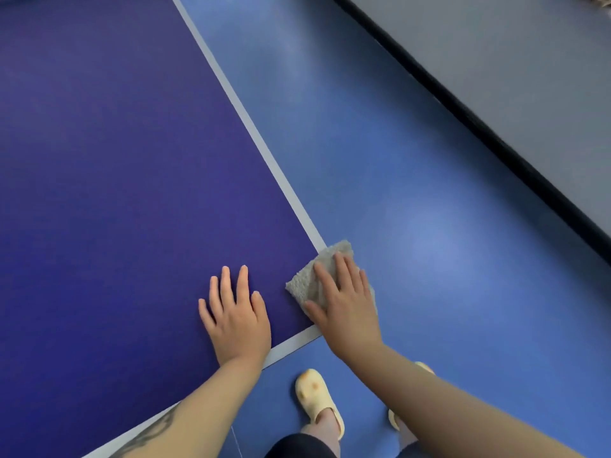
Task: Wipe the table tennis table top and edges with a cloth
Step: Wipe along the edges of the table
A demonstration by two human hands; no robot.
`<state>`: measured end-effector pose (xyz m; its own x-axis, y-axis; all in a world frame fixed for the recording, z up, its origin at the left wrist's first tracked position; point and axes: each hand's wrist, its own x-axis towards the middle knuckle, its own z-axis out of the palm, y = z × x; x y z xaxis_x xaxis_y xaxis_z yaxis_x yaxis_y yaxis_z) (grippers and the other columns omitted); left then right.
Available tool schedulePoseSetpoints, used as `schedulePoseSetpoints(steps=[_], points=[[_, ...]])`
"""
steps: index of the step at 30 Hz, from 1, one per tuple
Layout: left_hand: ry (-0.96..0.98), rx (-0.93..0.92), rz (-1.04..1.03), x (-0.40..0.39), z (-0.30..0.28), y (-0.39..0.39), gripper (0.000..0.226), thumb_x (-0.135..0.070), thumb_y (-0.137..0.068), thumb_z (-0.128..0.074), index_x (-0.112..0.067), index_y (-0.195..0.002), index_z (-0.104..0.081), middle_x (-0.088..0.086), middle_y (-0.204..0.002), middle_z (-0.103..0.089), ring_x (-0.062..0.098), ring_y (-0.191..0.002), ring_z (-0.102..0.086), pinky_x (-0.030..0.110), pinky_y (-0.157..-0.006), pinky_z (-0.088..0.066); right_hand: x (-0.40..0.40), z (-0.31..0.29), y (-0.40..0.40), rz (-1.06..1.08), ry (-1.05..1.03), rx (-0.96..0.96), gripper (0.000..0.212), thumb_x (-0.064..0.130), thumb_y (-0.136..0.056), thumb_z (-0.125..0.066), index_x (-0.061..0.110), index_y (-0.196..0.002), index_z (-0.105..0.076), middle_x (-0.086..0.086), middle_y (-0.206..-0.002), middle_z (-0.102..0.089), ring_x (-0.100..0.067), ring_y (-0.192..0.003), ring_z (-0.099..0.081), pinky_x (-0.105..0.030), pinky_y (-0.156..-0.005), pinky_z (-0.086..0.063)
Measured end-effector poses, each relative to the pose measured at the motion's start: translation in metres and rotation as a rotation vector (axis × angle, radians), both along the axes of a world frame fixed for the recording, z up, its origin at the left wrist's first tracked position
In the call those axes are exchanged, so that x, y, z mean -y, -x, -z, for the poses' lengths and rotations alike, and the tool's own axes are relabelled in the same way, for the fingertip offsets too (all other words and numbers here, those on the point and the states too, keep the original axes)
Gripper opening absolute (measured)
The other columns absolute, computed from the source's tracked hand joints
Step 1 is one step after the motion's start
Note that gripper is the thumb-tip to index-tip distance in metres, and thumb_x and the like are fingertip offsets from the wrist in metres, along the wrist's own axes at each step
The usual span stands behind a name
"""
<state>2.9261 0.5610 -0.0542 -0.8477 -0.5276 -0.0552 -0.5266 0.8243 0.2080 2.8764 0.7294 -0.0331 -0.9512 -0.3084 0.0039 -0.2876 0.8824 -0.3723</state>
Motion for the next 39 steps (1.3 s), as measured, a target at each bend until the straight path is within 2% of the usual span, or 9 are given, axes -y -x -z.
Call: schedulePoseSetpoints(steps=[3,5,7,10,13,16,26,34,39], points=[[0.027,0.019,0.015,-0.001,0.001,0.0,0.053,-0.034,-0.097,-0.033,-0.02,-0.147,-0.04,0.011,-0.154,-0.035,0.033,-0.143,-0.029,0.061,-0.111,-0.024,0.012,0.007,0.016,-0.011,-0.089,0.16,0.068,0.058,-0.098,-0.037,0.027,-0.157,-0.022,-0.015,-0.164,-0.014,-0.036,-0.148,-0.024,-0.052,-0.114,-0.033],[0.065,0.045,0.098,-0.004,0.002,0.003,0.052,-0.029,-0.098,-0.043,-0.021,-0.149,-0.038,0.013,-0.154,-0.035,0.037,-0.142,-0.029,0.068,-0.107,-0.023,0.01,0.006,0.029,0.042,-0.057,0.262,0.067,0.06,-0.099,-0.029,0.033,-0.158,-0.009,-0.007,-0.165,-0.01,-0.031,-0.142,-0.033,-0.044,-0.097,-0.046],[0.107,0.097,0.227,-0.009,0.002,0.012,0.053,-0.031,-0.098,-0.042,-0.026,-0.15,-0.036,0.012,-0.153,-0.036,0.038,-0.141,-0.029,0.072,-0.105,-0.023,0.004,0.004,0.04,0.162,0.036,0.455,0.064,0.058,-0.101,-0.029,0.036,-0.157,-0.005,-0.003,-0.156,-0.032,-0.027,-0.121,-0.052,-0.036,-0.077,-0.046],[0.098,0.143,0.287,-0.016,-0.001,0.043,0.054,-0.039,-0.1,-0.024,-0.034,-0.153,-0.021,0.006,-0.159,-0.025,0.032,-0.147,-0.018,0.07,-0.109,-0.016,-0.006,0.002,0.027,0.283,0.166,0.526,0.055,0.055,-0.103,-0.029,0.037,-0.154,-0.02,-0.001,-0.123,-0.061,-0.023,-0.095,-0.061,-0.034,-0.068,-0.043],[0.055,0.154,0.257,-0.023,-0.002,0.084,0.055,-0.042,-0.102,-0.019,-0.037,-0.154,-0.001,0.0,-0.164,0.0,0.026,-0.15,0.006,0.064,-0.115,-0.004,-0.017,-0.001,0.003,0.366,0.321,0.54,0.052,0.051,-0.102,-0.036,0.039,-0.152,-0.027,0.003,-0.118,-0.064,-0.02,-0.095,-0.061,-0.032,-0.071,-0.044],[0.049,0.134,0.178,-0.03,-0.002,0.114,0.055,-0.042,-0.103,-0.017,-0.036,-0.155,0.003,-0.003,-0.164,0.006,0.024,-0.15,0.01,0.061,-0.117,-0.001,-0.028,-0.001,0.001,0.355,0.407,0.644,0.053,0.048,-0.103,-0.04,0.04,-0.153,-0.026,0.005,-0.121,-0.064,-0.019,-0.103,-0.06,-0.031,-0.075,-0.042],[0.107,0.091,0.12,-0.036,0.005,0.124,0.055,-0.041,-0.102,-0.019,-0.035,-0.155,-0.004,-0.004,-0.164,-0.003,0.023,-0.151,0.002,0.06,-0.117,-0.007,-0.03,0.013,0.047,0.212,0.58,0.871,0.056,0.054,-0.102,-0.036,0.043,-0.154,-0.02,0.009,-0.145,-0.052,-0.019,-0.126,-0.053,-0.044,-0.104,-0.044],[0.106,0.089,0.111,-0.032,0.0,0.124,0.055,-0.041,-0.102,-0.02,-0.034,-0.155,-0.01,-0.003,-0.164,-0.009,0.022,-0.151,-0.002,0.058,-0.118,-0.008,-0.024,0.012,0.064,0.097,0.594,0.937,0.056,0.048,-0.105,-0.029,0.034,-0.157,-0.014,0.007,-0.151,-0.044,-0.018,-0.131,-0.049,-0.04,-0.108,-0.04],[0.109,0.081,0.089,-0.034,0.001,0.12,0.054,-0.04,-0.103,-0.025,-0.033,-0.155,-0.015,-0.004,-0.164,-0.011,0.02,-0.151,-0.004,0.056,-0.119,-0.008,-0.026,0.015,0.059,0.081,0.692,0.943,0.057,0.045,-0.106,-0.032,0.036,-0.158,-0.01,0.018,-0.156,-0.034,-0.004,-0.136,-0.041,-0.025,-0.108,-0.035]])
